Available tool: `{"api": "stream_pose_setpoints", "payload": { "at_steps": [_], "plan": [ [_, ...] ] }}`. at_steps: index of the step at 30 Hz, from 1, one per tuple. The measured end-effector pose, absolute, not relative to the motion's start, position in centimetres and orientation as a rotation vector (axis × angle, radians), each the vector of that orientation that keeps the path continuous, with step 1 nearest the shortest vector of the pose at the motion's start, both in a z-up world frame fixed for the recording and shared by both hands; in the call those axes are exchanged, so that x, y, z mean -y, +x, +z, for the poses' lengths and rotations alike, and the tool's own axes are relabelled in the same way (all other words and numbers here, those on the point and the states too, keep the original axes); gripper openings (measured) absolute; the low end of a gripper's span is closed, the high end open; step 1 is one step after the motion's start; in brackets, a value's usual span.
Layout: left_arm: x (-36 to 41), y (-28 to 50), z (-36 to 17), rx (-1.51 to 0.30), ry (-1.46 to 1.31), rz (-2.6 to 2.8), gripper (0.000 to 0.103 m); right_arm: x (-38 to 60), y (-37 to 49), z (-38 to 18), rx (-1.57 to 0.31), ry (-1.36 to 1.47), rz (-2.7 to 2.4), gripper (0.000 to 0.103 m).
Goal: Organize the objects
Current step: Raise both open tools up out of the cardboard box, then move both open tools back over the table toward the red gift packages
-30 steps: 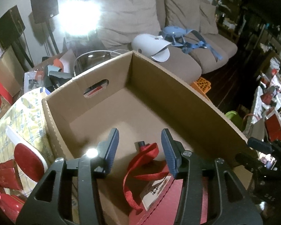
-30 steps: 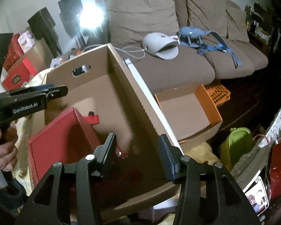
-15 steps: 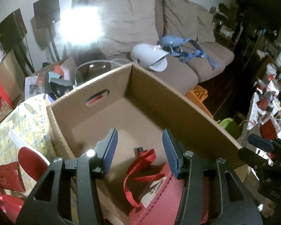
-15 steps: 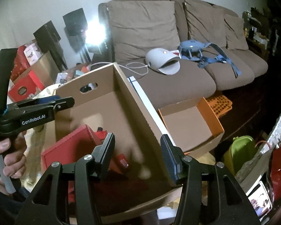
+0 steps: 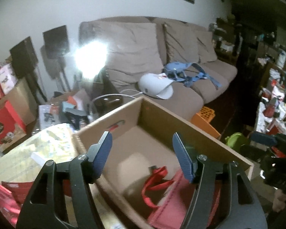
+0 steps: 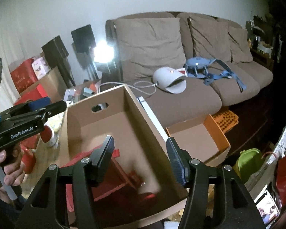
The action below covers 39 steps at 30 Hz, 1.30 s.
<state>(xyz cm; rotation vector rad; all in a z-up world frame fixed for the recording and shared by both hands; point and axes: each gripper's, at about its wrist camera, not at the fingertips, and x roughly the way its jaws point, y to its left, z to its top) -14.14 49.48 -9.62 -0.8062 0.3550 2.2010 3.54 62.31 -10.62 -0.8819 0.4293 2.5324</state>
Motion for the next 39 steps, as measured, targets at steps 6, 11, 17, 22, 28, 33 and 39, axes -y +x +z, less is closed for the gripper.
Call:
{"api": "stream_pose_setpoints", "payload": {
  "at_steps": [6,11,17,22,28,33,39],
  "plan": [
    [-45.7,-14.8,-8.3,-0.279,-0.808,2.249,0.063,-61.7,3.7,-9.4,-0.424,-0.804,2.557,0.070],
    [-41.8,-14.2,-7.9,-0.269,-0.810,2.285,0.064,-60.0,2.6,-8.9,-0.444,-0.854,2.584,0.077],
    [-37.5,-13.0,-7.8,-0.413,-0.826,2.390,0.085,-55.3,0.5,-8.1,-0.368,-0.884,2.698,0.081],
    [-33.4,-13.1,-6.7,-0.312,-0.876,2.410,0.085,-52.8,-1.0,-8.9,-0.297,-0.955,2.693,0.083],
    [-29.5,-13.1,-5.8,-0.232,-0.865,2.486,0.095,-51.4,-1.6,-9.3,-0.310,-0.942,2.718,0.095],
    [-27.1,-13.0,-5.5,-0.166,-0.857,2.517,0.103,-50.5,-1.5,-8.5,-0.252,-0.860,2.729,0.102],
    [-24.9,-13.1,-4.7,-0.099,-0.839,2.550,0.103,-50.5,-0.9,-7.7,-0.242,-0.764,2.752,0.102]
  ]
}}
